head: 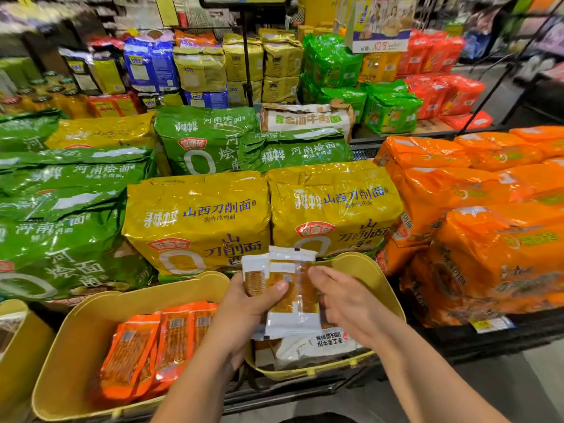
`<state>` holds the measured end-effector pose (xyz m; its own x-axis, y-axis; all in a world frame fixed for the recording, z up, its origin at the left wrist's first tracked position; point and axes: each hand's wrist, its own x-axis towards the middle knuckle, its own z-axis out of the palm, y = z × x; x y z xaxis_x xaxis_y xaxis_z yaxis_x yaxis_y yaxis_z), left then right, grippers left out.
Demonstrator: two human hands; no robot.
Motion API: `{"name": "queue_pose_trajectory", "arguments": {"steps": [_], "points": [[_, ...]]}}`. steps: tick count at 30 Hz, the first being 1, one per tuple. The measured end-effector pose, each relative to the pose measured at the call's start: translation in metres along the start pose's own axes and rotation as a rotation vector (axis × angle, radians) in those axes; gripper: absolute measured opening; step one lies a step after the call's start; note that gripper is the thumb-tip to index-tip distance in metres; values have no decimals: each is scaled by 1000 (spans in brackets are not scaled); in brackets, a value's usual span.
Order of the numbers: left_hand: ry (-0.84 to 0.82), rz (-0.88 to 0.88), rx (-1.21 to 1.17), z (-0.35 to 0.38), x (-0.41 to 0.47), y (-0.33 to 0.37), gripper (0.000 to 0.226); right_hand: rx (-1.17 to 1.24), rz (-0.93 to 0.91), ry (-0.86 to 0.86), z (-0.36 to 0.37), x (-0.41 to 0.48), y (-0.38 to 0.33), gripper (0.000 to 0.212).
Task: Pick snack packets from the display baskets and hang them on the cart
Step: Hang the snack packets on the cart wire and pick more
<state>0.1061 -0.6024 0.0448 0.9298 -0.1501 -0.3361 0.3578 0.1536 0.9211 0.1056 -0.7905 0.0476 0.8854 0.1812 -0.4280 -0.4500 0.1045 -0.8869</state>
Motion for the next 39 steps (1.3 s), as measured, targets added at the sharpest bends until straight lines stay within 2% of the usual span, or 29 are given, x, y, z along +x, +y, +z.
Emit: {"name": "queue_pose_trajectory", "arguments": {"steps": [1, 5, 7, 10, 13, 16, 19, 22, 25, 27, 28, 30, 31, 33, 35, 37, 39], "points": [[-26, -29, -8, 4, 0, -1, 49, 63, 7, -40, 1, 0, 5, 33], [-73, -152, -120, -2, 2, -3, 33, 82, -3, 42, -20, 5, 16, 34], [-60, -156, -101, -9, 5, -4, 37, 89, -8, 34, -30, 3, 16, 38], [-55, -119, -23, -9, 7, -9, 55, 57, -5, 1, -25, 3, 18, 47], [-32, -90, 57, -2, 7, -12, 57, 96, -7, 13, -21, 5, 22, 48], [70, -50, 118, -4, 6, -15, 44, -114, -22, 185, -38, 3, 14, 41], [148, -59, 151, -7, 8, -16, 33, -456, 26, 318, -55, 5, 7, 58], [138, -114, 289, 1, 13, -18, 32, -639, 77, 274, -39, 7, 7, 34], [114, -112, 573, 8, 17, -19, 26, -812, 53, 288, -24, 8, 19, 43], [139, -70, 724, 10, 16, -16, 23, -764, 15, 343, -30, 5, 22, 18], [155, -55, 798, 10, 16, -15, 24, -713, 5, 372, -38, 3, 21, 13], [182, -52, 899, 12, 18, -17, 30, -643, -17, 432, -56, 2, 17, 16], [195, -64, 913, 14, 20, -17, 37, -641, -24, 457, -63, 4, 17, 23], [204, -96, 921, 20, 22, -22, 53, -701, 9, 490, -71, 7, 19, 61], [188, -108, 998, 25, 22, -26, 75, -841, -22, 486, -65, 8, 24, 79], [178, -59, 1103, 25, 20, -29, 96, -1047, -131, 482, -56, 10, 29, 77], [186, 56, 1181, 22, 20, -30, 95, -1189, -187, 456, -54, 13, 33, 59]]}}
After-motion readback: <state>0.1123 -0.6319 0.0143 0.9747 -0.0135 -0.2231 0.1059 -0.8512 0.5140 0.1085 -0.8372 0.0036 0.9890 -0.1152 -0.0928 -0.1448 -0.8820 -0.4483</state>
